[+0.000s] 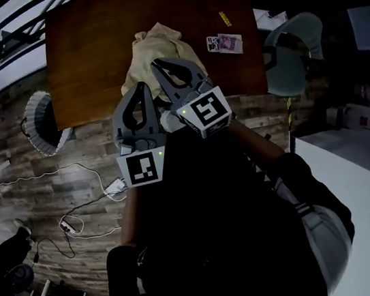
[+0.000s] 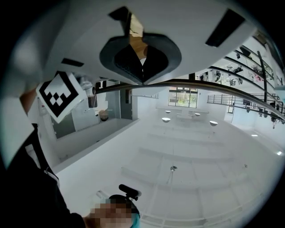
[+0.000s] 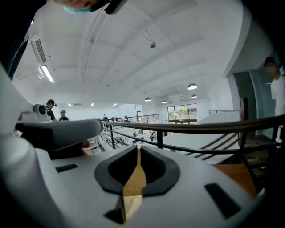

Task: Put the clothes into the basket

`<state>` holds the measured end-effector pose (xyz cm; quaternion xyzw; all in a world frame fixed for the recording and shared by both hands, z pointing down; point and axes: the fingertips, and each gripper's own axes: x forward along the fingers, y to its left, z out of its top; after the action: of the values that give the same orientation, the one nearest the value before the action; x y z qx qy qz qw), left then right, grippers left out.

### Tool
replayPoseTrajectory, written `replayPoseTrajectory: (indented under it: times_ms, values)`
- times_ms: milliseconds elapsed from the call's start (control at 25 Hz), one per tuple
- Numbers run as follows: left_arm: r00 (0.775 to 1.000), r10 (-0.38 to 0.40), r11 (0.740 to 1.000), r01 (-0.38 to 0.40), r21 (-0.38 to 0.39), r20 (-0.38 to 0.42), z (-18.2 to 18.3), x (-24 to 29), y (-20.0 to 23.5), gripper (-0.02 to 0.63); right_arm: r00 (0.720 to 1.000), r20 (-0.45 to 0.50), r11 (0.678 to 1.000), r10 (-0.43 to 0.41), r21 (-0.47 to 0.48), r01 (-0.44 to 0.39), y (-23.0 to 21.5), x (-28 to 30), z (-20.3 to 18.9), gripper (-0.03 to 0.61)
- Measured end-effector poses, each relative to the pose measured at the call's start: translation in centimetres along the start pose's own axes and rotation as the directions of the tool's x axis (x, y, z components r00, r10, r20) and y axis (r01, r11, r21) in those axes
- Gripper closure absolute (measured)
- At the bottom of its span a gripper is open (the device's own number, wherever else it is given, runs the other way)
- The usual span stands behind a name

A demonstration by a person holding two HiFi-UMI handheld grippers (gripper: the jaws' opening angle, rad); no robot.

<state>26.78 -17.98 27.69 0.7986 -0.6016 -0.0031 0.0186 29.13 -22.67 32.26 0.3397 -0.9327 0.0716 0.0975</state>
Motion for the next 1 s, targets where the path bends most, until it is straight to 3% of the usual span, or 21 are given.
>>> replayPoseTrajectory:
  times_ms: [200,320,680,1000]
  values:
    - [1.0,-0.015,1.0,0.015,0.005,-0.006,0.0,3.0,-0.7,0.6,0.992,-0.122,1.0,-0.005,0.025,0.008,-3.3,3.1,-4.8,0.54]
    - [1.0,-0.023,1.0,0.022,-0.006,-0.008,0.2,4.3,-0.9,0.6,0.978,-0.21,0.998,0.019,0.058,-0.007,-4.6,4.6,-8.2,0.437]
    - [0.999,-0.026,1.0,0.026,0.003,-0.035,0.0,7.0,-0.8,0.6,0.898,-0.438,0.987,0.038,0.158,0.035,-8.4,6.9,-18.3,0.258]
    - [0.999,-0.006,1.0,0.006,-0.013,-0.048,-0.4,7.5,-0.4,0.6,0.813,-0.579,0.98,0.051,0.184,0.069,-9.9,7.7,-24.0,0.124]
